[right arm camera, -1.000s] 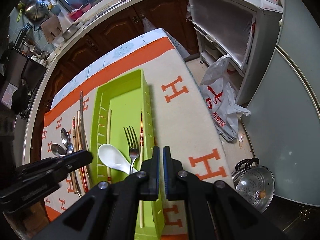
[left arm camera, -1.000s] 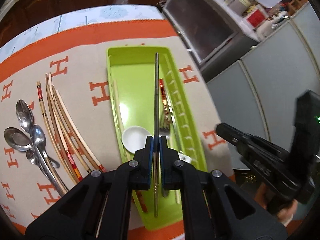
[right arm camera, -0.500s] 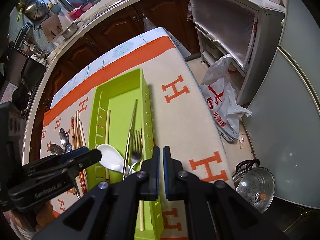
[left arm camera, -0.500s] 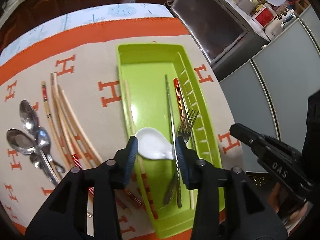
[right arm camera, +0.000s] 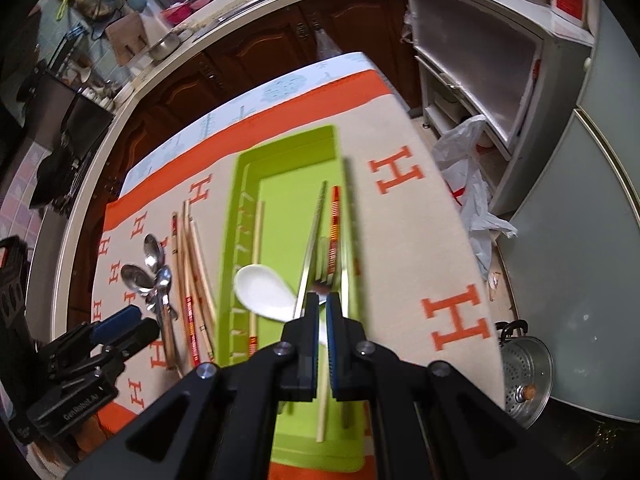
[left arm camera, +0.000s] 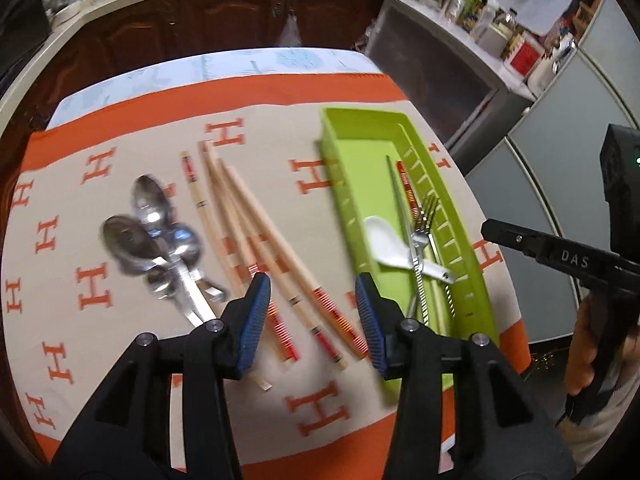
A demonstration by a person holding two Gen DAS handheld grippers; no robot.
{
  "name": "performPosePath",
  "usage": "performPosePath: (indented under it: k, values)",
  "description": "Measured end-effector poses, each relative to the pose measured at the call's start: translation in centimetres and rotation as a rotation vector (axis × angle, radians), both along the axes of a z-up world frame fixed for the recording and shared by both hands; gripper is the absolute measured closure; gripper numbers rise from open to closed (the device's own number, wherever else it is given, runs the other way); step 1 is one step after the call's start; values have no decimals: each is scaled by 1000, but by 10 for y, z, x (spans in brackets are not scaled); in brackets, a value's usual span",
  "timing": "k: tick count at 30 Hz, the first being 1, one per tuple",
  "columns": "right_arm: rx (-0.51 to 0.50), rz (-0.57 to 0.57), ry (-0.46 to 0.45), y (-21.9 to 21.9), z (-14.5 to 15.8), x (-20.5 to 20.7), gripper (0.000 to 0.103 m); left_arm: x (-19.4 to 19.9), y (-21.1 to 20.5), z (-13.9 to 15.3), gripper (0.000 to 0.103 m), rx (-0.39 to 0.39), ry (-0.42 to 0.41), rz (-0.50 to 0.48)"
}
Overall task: Organize utensils
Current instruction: 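Open both grippers and move them back over the utensil pile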
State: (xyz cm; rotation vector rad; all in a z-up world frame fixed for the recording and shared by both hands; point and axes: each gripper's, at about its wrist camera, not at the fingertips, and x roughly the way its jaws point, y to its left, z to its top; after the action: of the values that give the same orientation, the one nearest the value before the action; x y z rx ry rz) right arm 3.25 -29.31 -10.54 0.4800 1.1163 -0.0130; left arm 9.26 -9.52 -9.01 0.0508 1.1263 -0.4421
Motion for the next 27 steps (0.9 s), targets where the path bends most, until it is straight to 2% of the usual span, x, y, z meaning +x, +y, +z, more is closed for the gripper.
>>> performPosePath:
  k: [9,15,21,27]
  values:
    - [-8,120,-4,55,16,10,99,-6,96,6,62,-4,26,86]
    - [-16,220,22,96,23,38,100,5,136,4,62,-8,41,140]
    - [-31,308,126,131,-4,78,99,16,139,0,62,-35,51,128]
    - [-84,367,221,152,-36,107,99,27,130,-16,62,-77,103,118]
